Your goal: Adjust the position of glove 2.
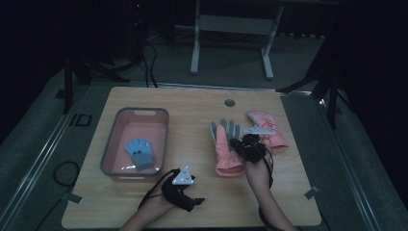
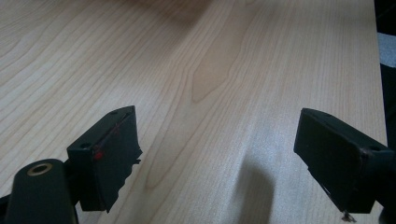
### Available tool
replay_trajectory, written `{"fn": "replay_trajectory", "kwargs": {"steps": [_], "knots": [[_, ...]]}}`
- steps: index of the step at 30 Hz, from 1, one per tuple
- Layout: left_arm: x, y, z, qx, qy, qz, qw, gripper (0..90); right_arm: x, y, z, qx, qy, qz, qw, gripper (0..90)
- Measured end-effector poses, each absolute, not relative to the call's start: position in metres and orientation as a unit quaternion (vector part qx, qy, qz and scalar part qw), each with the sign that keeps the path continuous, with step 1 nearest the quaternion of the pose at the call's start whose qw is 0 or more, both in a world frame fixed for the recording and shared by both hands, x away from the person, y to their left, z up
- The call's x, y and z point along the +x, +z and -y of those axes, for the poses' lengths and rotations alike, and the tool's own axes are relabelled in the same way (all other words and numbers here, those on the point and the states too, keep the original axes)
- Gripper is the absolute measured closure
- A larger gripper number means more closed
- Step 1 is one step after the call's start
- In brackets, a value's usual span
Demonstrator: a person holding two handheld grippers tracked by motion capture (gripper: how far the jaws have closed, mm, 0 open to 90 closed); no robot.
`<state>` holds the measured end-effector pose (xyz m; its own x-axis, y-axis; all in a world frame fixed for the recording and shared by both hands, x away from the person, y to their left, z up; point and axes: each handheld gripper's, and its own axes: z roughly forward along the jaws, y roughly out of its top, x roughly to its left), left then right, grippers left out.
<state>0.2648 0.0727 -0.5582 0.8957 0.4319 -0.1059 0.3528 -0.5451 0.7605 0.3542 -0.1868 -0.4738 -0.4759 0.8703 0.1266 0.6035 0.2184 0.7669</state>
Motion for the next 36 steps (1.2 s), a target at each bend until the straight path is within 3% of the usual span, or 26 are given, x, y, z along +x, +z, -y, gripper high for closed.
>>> {"fn": "replay_trajectory", "kwargs": {"steps": [19,25,36], "knots": [[0.263,-0.559,-0.071,0.879,0.047,-0.219,0.421,14.3,0.359,-0.529,0.191,0.507,0.361,-0.764,0.168,88.2],[0.263,-0.559,-0.072,0.880,0.048,-0.219,0.419,14.3,0.361,-0.532,0.193,0.504,0.361,-0.767,0.165,86.7],[0.264,-0.560,-0.071,0.880,0.048,-0.220,0.419,14.3,0.355,-0.516,0.205,0.489,0.373,-0.771,0.166,67.2]]}}
